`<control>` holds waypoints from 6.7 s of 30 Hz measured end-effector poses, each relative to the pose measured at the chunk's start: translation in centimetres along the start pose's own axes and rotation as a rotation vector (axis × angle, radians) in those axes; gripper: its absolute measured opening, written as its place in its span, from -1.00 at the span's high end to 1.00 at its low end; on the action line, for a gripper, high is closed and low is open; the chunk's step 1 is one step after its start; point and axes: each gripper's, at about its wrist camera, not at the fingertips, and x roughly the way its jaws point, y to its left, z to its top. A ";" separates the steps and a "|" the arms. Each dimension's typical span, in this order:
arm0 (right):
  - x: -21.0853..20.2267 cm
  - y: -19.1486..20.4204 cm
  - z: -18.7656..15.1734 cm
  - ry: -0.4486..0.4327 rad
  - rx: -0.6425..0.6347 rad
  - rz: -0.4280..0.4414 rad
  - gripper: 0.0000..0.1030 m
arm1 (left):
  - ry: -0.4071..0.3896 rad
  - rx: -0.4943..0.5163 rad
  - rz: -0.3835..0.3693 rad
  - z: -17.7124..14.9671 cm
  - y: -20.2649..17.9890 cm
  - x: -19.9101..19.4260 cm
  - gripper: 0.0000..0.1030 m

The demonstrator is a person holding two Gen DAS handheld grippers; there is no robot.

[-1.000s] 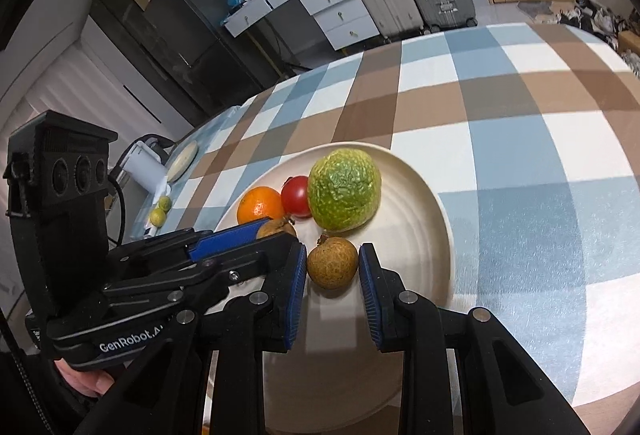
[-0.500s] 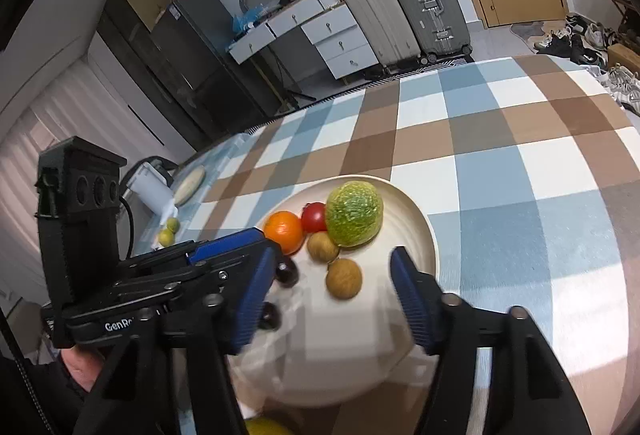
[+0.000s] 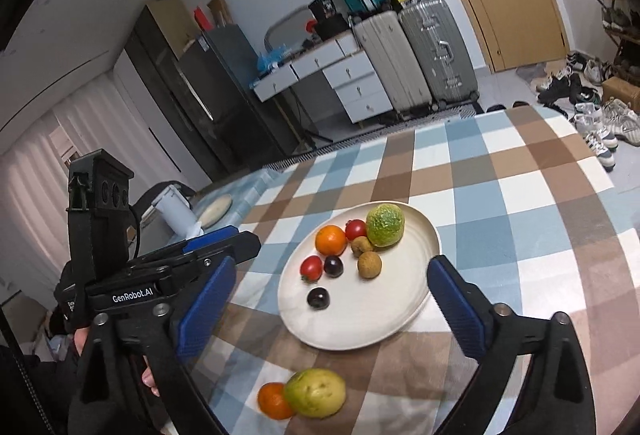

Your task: Organize fruits

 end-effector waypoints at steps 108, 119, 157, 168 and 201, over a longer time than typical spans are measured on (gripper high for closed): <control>-0.7 -2.1 -10.8 0.102 0.153 0.030 -0.06 | 0.219 -0.074 -0.159 -14.3 -1.0 2.2 0.26; -0.6 -1.8 -9.0 0.094 0.108 0.022 -0.06 | 0.166 -0.064 -0.156 -11.2 -0.2 2.4 0.26; 13.0 -6.2 1.0 0.226 0.058 -0.029 -0.06 | 0.202 -0.049 -0.129 -3.3 1.9 14.1 0.25; 11.6 -5.7 1.2 0.153 0.047 -0.030 -0.60 | 0.180 -0.065 -0.120 -3.0 2.0 13.3 0.16; -4.0 4.8 -1.9 -0.234 -0.166 -0.136 -0.99 | -0.171 0.010 0.113 -2.5 -1.5 -6.2 -0.98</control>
